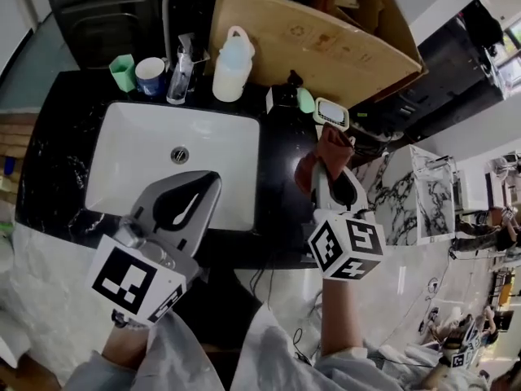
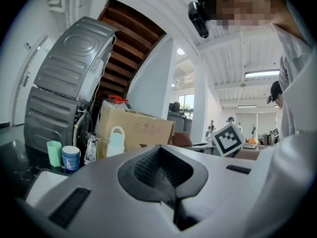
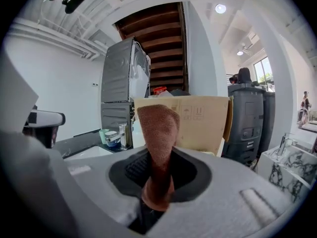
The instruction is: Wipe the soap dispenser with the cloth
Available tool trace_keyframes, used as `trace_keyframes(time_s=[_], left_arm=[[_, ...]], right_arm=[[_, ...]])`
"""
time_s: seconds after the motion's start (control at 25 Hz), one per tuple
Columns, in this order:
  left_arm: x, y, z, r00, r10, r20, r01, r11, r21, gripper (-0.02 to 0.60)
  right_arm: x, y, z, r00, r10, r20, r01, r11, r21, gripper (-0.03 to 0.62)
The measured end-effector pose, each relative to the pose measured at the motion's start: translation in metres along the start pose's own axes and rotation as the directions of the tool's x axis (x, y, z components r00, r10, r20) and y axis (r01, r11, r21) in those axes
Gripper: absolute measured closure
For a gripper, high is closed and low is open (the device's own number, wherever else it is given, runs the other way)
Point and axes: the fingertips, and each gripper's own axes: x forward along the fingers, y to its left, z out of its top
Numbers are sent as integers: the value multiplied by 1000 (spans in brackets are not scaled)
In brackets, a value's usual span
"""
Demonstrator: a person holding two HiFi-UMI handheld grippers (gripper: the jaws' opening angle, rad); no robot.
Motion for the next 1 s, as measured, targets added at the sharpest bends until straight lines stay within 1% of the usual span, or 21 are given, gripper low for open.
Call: trace_keyframes(time_s=[0.2, 0.52, 0.76, 1.0], left_arm=[[-29, -12, 1, 999, -50, 11, 50, 999, 3, 578], [-77, -32, -4, 992, -126, 23, 125, 992, 11, 578], [-103, -41, -4, 987, -159, 29, 159, 987, 13, 578], [-122, -56, -3, 986, -166, 32, 165, 986, 17, 578]], right_arm=[[-58, 25, 3, 998, -41, 39, 40, 999, 27, 519], [-134, 63, -11, 991, -106, 81, 99, 991, 91, 519], [-170, 81, -22, 986, -141, 89, 131, 985, 112, 519], [-187, 94, -33, 989, -126, 80, 117, 986, 116, 519]])
